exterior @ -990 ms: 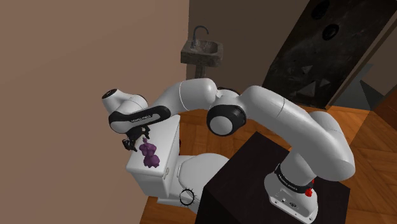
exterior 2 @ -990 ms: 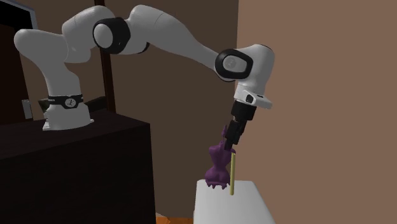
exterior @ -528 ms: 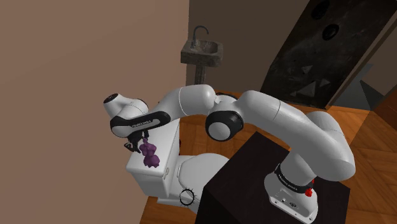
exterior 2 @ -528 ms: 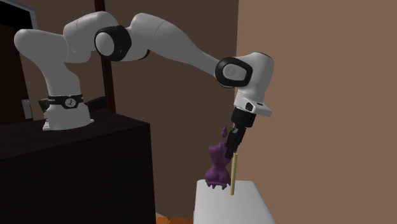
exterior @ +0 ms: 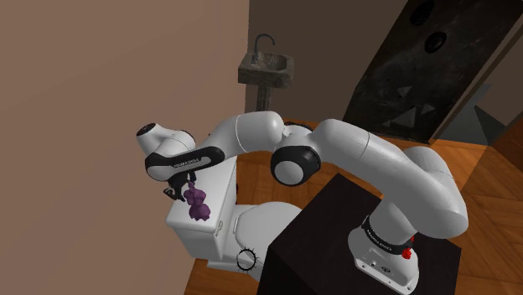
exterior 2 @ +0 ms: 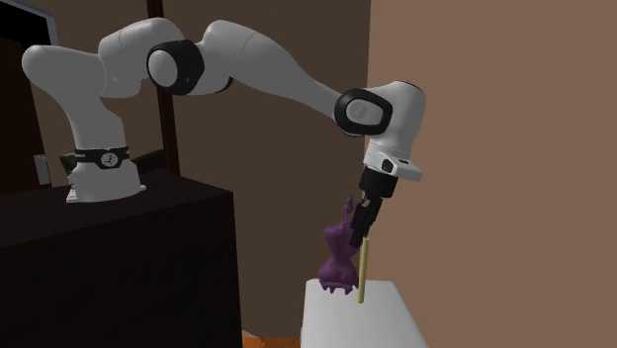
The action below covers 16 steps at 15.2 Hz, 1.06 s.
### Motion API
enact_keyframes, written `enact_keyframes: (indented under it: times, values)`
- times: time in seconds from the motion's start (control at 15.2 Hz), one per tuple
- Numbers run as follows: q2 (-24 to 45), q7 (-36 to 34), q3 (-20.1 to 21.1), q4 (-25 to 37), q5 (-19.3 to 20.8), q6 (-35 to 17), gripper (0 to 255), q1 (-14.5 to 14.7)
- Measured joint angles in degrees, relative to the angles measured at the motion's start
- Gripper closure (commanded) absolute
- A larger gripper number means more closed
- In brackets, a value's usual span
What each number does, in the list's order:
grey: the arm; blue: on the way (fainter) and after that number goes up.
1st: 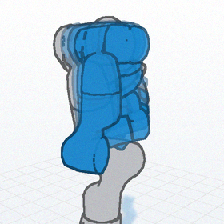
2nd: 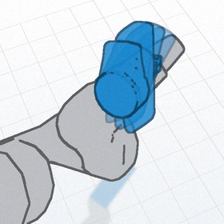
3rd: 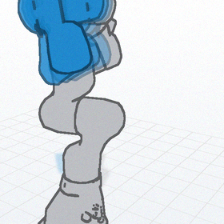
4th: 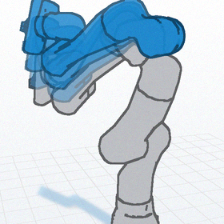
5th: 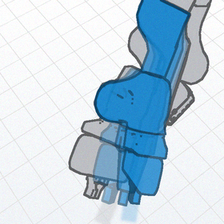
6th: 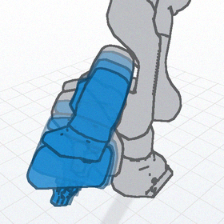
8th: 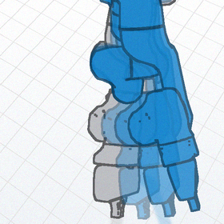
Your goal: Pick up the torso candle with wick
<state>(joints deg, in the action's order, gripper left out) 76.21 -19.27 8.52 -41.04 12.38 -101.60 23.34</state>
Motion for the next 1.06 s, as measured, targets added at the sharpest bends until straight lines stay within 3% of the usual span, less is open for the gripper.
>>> enact_keyframes:
  times: [0.73, 1.06]
  values:
    - [-8.4, -0.3, 0.4, -7.9, -0.1, 0.8, 255, -0.9]
    - [-10.0, -0.2, 0.6, -7.3, -0.2, 3.0, 255, -0.8]
